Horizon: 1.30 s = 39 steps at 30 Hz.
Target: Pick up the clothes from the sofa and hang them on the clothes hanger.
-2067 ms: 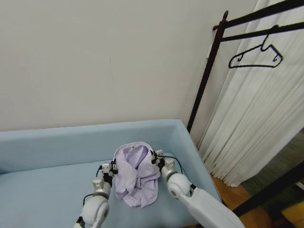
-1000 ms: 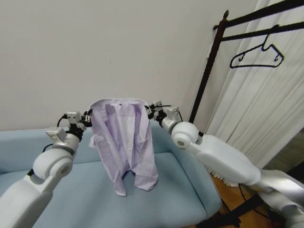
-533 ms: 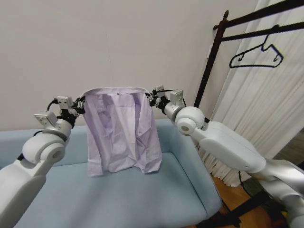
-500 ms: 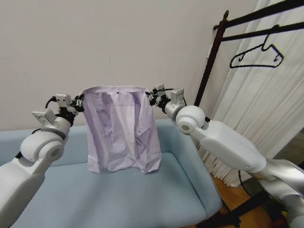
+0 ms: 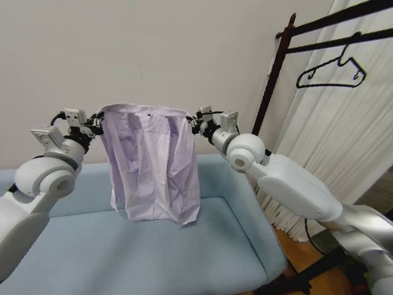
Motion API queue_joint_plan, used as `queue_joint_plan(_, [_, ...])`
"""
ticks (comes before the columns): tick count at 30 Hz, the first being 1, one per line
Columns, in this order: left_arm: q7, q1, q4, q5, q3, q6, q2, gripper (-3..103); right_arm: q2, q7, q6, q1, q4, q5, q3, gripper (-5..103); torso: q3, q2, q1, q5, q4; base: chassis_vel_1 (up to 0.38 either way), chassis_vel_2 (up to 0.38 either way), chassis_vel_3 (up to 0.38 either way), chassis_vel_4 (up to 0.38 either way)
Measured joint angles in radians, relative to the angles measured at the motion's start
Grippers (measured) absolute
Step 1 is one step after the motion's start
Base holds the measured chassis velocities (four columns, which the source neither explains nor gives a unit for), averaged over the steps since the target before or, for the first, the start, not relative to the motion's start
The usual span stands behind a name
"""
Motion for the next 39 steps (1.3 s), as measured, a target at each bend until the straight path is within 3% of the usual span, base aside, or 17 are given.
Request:
queue_joint_plan(6, [0.024,-0.083,0.044,-0.046,0.037,0.02,0.024,3,0.001,0.003,-0.002,0.002,-0.001,0.011,0.018,29,0.0,0.0,0.0,-0.0001,0.0,0.0,0.0,0.0,0.0])
queue_joint_plan(8, [0.037,-0.129,0.064,-0.063,0.063,0.029,0.035,3,0.0,0.005,-0.004,0.006,-0.005,0.015,0.031,40,0.0,0.0,0.0,0.0,-0.0001,0.0,0.0,0.0,0.0])
queue_joint_plan(13, [0.05,-0.191,0.085,-0.085,0.114,0.04,0.051,3,-0.002,0.046,-0.015,0.02,-0.008,0.02,0.065,56,0.0,0.0,0.0,0.0001,-0.0002,0.0,0.0,0.0,0.0])
queue_joint_plan(17, [0.053,-0.203,0.083,-0.094,0.132,0.043,0.058,3,0.011,0.203,-0.033,0.095,-0.045,0.042,0.074,73,0.0,0.0,0.0,0.0001,-0.0002,0.0,0.0,0.0,0.0])
queue_joint_plan(18, [0.053,-0.203,0.083,-0.094,0.132,0.043,0.058,3,0.011,0.203,-0.033,0.095,-0.045,0.042,0.074,73,0.0,0.0,0.0,0.0001,-0.0002,0.0,0.0,0.0,0.0])
queue_joint_plan(22, [0.054,-0.197,0.071,-0.098,0.129,0.044,0.065,3,0.06,0.395,-0.033,0.211,-0.122,0.124,0.06,94,0.0,0.0,0.0,0.0001,-0.0001,0.0,0.0,0.0,0.0])
queue_joint_plan(23, [0.054,-0.197,0.071,-0.098,0.129,0.044,0.065,3,0.06,0.395,-0.033,0.211,-0.122,0.124,0.06,94,0.0,0.0,0.0,0.0001,-0.0001,0.0,0.0,0.0,0.0])
queue_joint_plan(28, [0.055,-0.146,0.049,-0.115,0.082,0.041,0.097,3,0.132,0.651,-0.019,0.41,-0.252,0.304,0.001,100,0.0,0.0,0.0,-0.0004,0.0004,0.0,0.0,0.0,0.0])
queue_joint_plan(29, [0.055,-0.146,0.049,-0.115,0.082,0.041,0.097,3,0.132,0.651,-0.019,0.41,-0.252,0.304,0.001,100,0.0,0.0,0.0,-0.0004,0.0004,0.0,0.0,0.0,0.0])
queue_joint_plan(32, [0.054,-0.122,0.033,-0.129,0.056,0.035,0.107,3,0.162,0.775,0.008,0.529,-0.38,0.31,-0.087,100,0.0,0.0,0.0,-0.0002,0.0002,0.0,0.0,0.0,0.0])
queue_joint_plan(35, [0.053,-0.119,0.029,-0.133,0.05,0.033,0.103,3,0.183,0.837,0.017,0.6,-0.447,0.329,-0.137,100,0.0,0.0,0.0,0.0002,-0.0002,0.0,0.0,0.0,0.0])
queue_joint_plan(39, [0.046,-0.113,0.023,-0.134,0.033,0.03,0.071,3,0.258,0.965,0.055,0.734,-0.628,0.442,-0.188,100,0.0,0.0,0.0,-0.0001,-0.0001,0.0,0.0,0.0,0.0])
